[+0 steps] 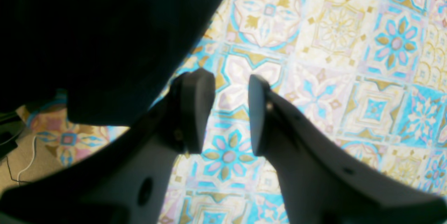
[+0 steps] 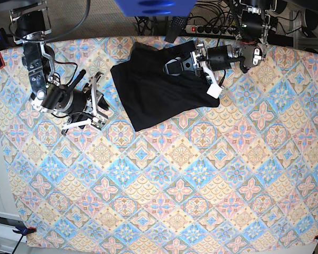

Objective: Fold the T-shirt properly
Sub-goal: 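Fold the grasped edge over toward the right gripper, then release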

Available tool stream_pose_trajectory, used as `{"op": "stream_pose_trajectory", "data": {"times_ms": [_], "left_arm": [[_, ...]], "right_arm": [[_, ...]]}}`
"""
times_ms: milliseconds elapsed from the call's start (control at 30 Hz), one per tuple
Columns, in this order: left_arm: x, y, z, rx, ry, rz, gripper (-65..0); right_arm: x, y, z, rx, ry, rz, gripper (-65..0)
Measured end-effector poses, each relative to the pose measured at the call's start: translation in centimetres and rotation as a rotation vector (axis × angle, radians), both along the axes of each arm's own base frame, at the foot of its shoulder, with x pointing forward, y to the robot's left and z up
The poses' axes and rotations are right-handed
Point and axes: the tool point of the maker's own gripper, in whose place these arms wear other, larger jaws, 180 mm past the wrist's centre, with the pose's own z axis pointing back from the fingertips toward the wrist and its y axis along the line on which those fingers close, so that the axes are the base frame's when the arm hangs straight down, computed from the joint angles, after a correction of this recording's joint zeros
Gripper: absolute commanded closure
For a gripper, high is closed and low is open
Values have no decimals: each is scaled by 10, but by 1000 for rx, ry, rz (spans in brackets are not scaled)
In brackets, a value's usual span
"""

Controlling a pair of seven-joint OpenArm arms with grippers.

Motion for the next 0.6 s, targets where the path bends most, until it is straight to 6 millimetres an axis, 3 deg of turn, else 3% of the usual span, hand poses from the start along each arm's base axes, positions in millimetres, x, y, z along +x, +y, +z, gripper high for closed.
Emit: {"op": "stream_pose_trajectory", "data": {"times_ms": [133, 200, 267, 300, 367, 500, 600], "left_arm": [[0, -3, -12, 0, 42, 8, -232], [1, -9, -9, -12, 36, -8, -153], [1, -15, -7, -16, 29, -34, -16], [1, -16, -7, -17, 27, -37, 0], [0, -13, -9, -5, 28, -40, 0], [-16, 15, -21, 74, 57, -59, 0], [-22, 26, -10, 102, 21, -85, 0]], "right_arm": [[-2, 1, -1, 3, 6, 0, -196], [-2, 1, -1, 3, 5, 1, -196], [-2, 1, -1, 2, 4, 1, -196], [-2, 1, -1, 3, 4, 1, -196], [-2, 2, 0, 4, 2, 2, -196], [-3, 2, 0, 4, 2, 3, -196], [-3, 3, 0, 7, 1, 4, -196]]}}
